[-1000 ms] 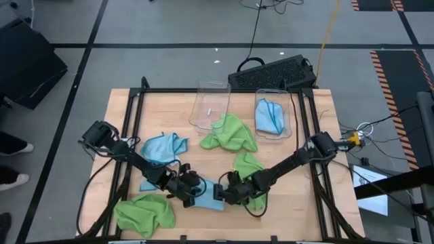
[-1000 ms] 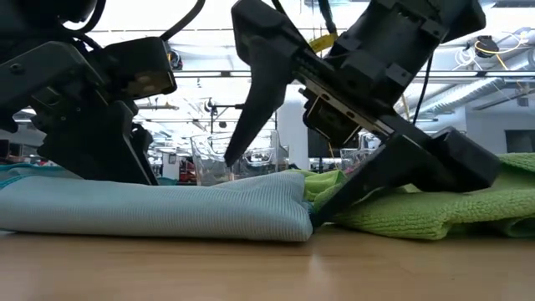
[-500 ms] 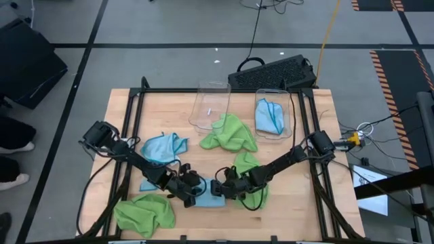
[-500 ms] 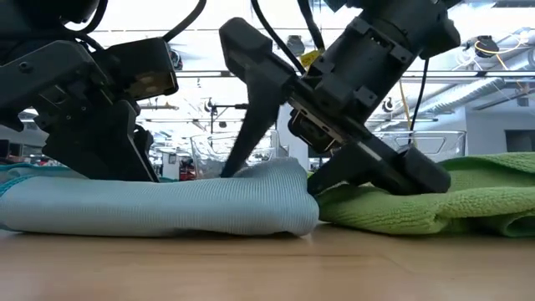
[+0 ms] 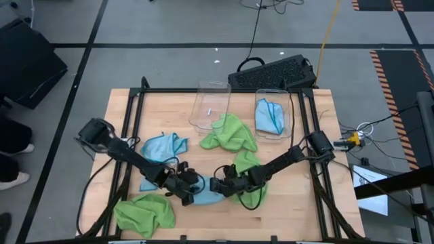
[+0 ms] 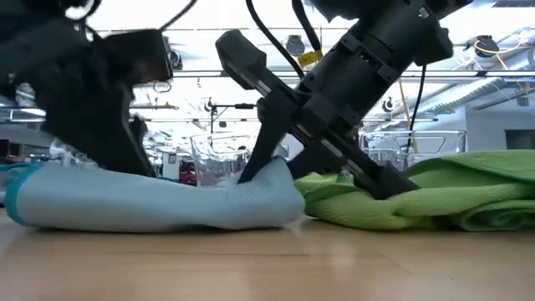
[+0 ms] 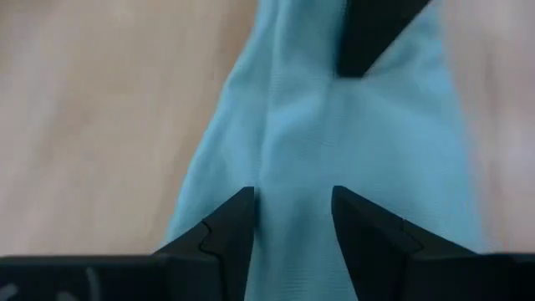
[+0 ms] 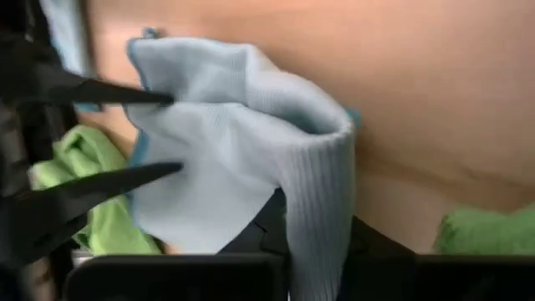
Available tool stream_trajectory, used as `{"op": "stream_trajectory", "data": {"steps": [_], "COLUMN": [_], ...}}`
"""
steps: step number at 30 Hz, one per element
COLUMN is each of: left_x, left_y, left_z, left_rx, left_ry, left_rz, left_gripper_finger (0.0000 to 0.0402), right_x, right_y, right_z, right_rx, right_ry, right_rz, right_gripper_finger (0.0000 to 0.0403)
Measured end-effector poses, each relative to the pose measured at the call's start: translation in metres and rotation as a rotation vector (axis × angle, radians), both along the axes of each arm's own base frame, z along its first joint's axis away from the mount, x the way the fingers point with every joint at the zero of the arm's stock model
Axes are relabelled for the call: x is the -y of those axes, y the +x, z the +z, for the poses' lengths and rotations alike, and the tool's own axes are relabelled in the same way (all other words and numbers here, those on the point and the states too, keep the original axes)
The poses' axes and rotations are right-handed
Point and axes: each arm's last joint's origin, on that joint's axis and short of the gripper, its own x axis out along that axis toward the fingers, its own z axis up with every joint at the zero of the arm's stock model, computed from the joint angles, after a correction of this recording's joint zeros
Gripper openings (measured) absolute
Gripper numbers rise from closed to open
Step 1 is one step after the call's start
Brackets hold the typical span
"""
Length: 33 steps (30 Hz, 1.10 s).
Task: Fold microfiber towels
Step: Put the right blue microfiber towel into the right transparent bin
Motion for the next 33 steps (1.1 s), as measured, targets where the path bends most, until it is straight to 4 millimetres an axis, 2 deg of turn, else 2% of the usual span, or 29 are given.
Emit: {"op": "stream_trajectory", "data": {"steps": [3,8,13,19,23,28,33], "left_x": [-0.008,-0.028,-0.047,-0.065,-0.070,-0.073,-0.067], "left_y": [-0.011,-0.036,-0.063,-0.086,-0.090,-0.087,-0.073], "left_z": [0.029,0.073,0.102,0.114,0.116,0.118,0.126], "left_rx": [0.022,0.082,0.122,0.098,0.084,0.115,0.273], "left_ry": [0.025,0.071,0.084,0.097,0.103,0.035,-0.108], "left_rz": [0.025,0.085,0.170,0.262,0.280,0.355,0.328], "left_gripper_finger": [0.0163,0.0163,0.0163,0.0163,0.0163,0.0163,0.0165], "right_x": [0.004,0.014,0.035,0.066,0.085,0.091,0.089], "right_y": [0.002,0.001,-0.006,-0.030,-0.047,-0.053,-0.050], "right_z": [0.010,0.038,0.071,0.119,0.143,0.150,0.147], "right_rx": [0.033,0.084,0.100,0.076,0.055,0.048,0.052], "right_ry": [-0.010,-0.034,-0.094,-0.185,-0.220,-0.247,-0.233], "right_rz": [0.018,0.040,0.054,0.092,0.120,0.154,0.175], "right_gripper_finger": [0.0009,0.0009,0.0009,0.0008,0.0008,0.0008,0.0010]}}
